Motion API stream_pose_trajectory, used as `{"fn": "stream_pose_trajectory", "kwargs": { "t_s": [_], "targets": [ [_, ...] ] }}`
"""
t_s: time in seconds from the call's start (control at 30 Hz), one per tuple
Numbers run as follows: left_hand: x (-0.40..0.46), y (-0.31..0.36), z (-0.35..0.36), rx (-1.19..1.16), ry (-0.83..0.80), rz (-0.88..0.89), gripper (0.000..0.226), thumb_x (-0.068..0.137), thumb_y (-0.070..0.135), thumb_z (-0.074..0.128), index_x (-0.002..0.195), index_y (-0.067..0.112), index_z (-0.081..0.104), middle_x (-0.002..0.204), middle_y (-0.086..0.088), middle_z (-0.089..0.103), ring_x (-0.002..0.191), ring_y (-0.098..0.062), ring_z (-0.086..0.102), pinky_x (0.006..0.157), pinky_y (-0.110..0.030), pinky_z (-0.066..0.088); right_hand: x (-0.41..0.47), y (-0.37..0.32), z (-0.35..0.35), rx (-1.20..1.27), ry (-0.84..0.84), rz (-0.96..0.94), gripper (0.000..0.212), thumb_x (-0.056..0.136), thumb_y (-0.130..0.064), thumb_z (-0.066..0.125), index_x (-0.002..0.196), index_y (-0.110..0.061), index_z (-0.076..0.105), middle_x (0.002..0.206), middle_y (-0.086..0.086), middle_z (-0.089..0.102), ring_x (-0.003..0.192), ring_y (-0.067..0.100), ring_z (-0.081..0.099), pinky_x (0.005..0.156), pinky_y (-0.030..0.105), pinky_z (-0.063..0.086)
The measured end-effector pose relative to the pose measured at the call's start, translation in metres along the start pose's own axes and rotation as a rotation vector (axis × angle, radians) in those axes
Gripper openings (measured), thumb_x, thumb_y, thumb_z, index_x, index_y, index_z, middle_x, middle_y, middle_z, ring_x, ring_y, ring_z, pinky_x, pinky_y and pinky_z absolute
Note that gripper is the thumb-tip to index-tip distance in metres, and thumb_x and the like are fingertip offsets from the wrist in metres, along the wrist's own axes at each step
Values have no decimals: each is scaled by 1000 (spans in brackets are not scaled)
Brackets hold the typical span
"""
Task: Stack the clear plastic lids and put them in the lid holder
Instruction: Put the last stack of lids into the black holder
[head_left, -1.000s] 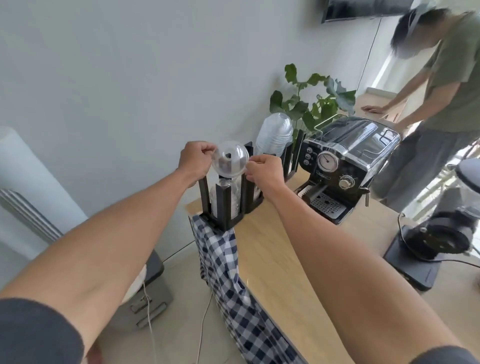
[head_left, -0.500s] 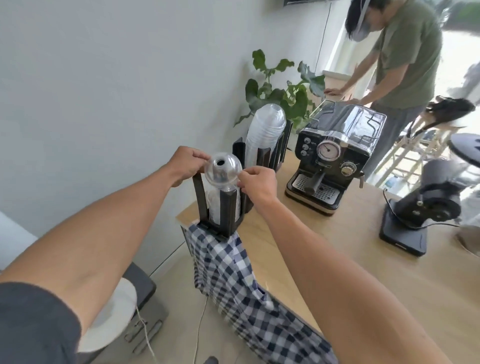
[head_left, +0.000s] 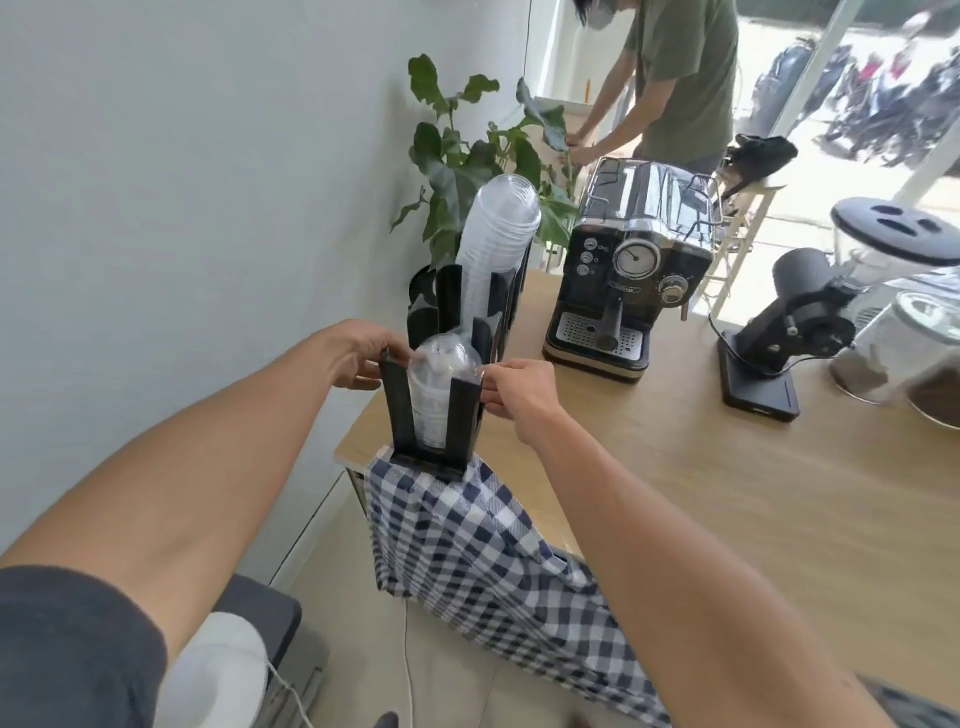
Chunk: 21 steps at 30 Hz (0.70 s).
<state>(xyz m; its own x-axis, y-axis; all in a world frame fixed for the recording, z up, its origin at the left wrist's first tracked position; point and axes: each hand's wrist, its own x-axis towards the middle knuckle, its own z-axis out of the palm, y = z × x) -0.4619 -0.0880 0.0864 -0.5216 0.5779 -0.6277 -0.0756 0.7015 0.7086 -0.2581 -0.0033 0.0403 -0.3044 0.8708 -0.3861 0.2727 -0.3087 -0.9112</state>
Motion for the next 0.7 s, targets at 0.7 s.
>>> {"fn": "stream_pose_trajectory", "kwargs": {
  "t_s": [0.7],
  "targets": [
    [-19,13,-1,-16,169,209,4,75,14,64,78,11,65,80,-9,67,64,-20,59,61,-28,49,-8,-9,-16,-91,77,-54,16,84,-24,62,82,-11,71,72,4,68,67,20,65,59,31,50]
  ]
}}
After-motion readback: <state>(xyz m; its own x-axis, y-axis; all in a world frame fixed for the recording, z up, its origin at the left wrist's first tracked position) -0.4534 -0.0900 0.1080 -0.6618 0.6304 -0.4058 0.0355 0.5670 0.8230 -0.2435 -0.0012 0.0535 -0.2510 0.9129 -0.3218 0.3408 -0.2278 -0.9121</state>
